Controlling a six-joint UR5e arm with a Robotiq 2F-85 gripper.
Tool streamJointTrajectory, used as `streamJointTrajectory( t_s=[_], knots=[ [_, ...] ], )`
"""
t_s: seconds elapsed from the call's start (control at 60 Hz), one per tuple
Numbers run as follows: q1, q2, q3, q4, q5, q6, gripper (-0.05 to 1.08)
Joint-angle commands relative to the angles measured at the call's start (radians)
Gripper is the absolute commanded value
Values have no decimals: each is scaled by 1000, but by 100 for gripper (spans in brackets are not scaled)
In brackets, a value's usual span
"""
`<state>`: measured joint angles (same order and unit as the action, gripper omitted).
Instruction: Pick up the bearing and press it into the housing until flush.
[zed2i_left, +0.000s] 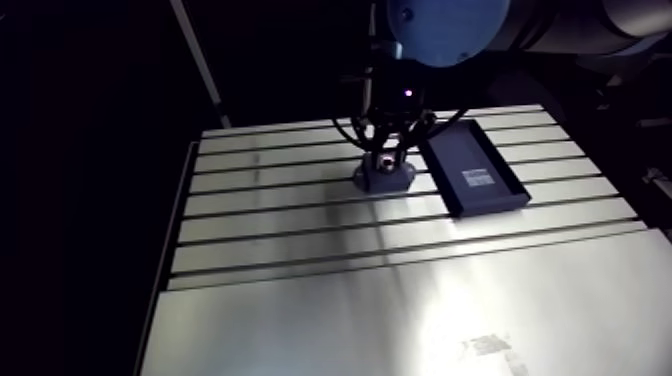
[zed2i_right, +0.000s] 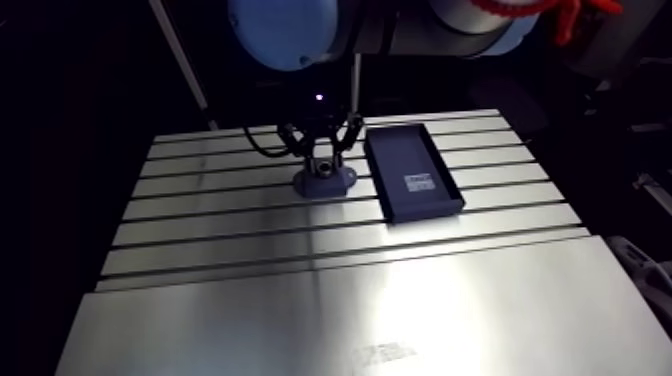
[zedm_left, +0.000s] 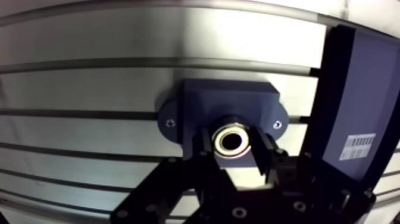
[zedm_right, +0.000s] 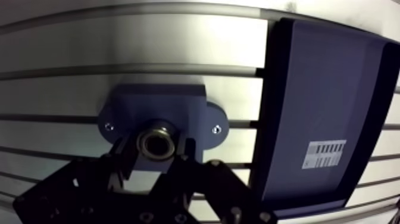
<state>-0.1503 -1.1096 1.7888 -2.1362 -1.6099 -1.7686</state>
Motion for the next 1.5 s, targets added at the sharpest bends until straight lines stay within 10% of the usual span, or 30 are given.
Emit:
streamJointTrajectory(
  t_s=[0.017,0.6,0.733,1.5],
  knots=[
    [1,4,1,0,0,-4,66],
    [2,6,1,0,0,-4,66],
    [3,5,1,0,2,-9,2],
    [-1,-58,-85,117,3,-9,12]
  ],
)
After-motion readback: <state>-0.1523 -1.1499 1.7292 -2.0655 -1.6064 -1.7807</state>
